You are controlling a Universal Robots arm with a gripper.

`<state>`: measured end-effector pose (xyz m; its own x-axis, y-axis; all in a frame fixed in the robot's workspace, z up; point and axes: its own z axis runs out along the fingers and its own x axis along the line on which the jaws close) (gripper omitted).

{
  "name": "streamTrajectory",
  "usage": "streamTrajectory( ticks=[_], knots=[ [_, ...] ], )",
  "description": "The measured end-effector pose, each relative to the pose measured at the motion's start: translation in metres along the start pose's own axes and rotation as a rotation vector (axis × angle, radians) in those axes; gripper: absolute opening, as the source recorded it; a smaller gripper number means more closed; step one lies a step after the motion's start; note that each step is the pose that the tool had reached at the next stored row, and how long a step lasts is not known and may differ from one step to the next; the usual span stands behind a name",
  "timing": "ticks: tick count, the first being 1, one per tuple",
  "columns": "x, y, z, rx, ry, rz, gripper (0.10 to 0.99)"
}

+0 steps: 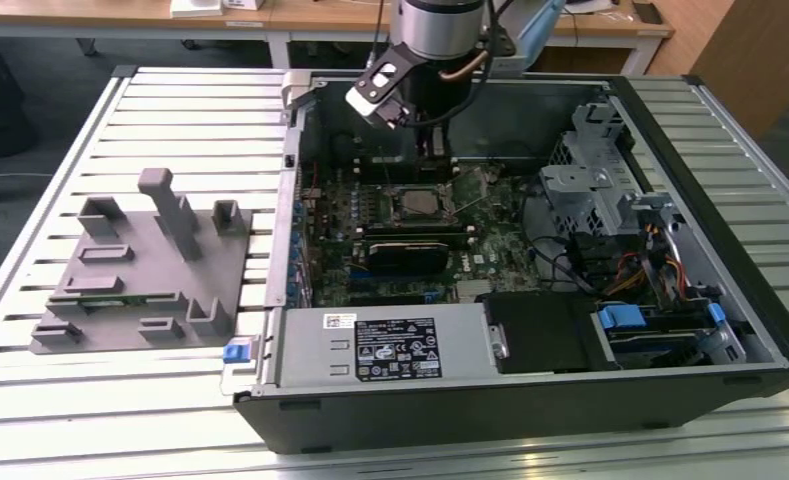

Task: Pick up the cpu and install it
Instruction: 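Close the cpu cover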

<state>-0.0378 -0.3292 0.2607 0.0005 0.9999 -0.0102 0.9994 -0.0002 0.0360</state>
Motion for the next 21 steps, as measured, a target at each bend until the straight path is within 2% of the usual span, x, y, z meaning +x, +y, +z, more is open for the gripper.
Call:
streamTrajectory(
  ticks=[2, 4, 11, 16, 21],
  knots=[
    [-0.0044, 0.0001, 0.0001, 0.0, 0.0001, 0.0, 0.106],
    [-0.0046, 0.004, 0.0005, 0.001, 0.0012, 0.0, 0.106],
    [-0.0047, 0.0323, 0.0018, 0.003, 0.0024, 0.0, 0.106],
    [-0.0047, 0.0344, -0.0032, 0.003, 0.0033, 0.0, 0.106],
    [-0.0046, 0.0448, -0.0026, 0.003, 0.0035, 0.0, 0.106]
  ],
)
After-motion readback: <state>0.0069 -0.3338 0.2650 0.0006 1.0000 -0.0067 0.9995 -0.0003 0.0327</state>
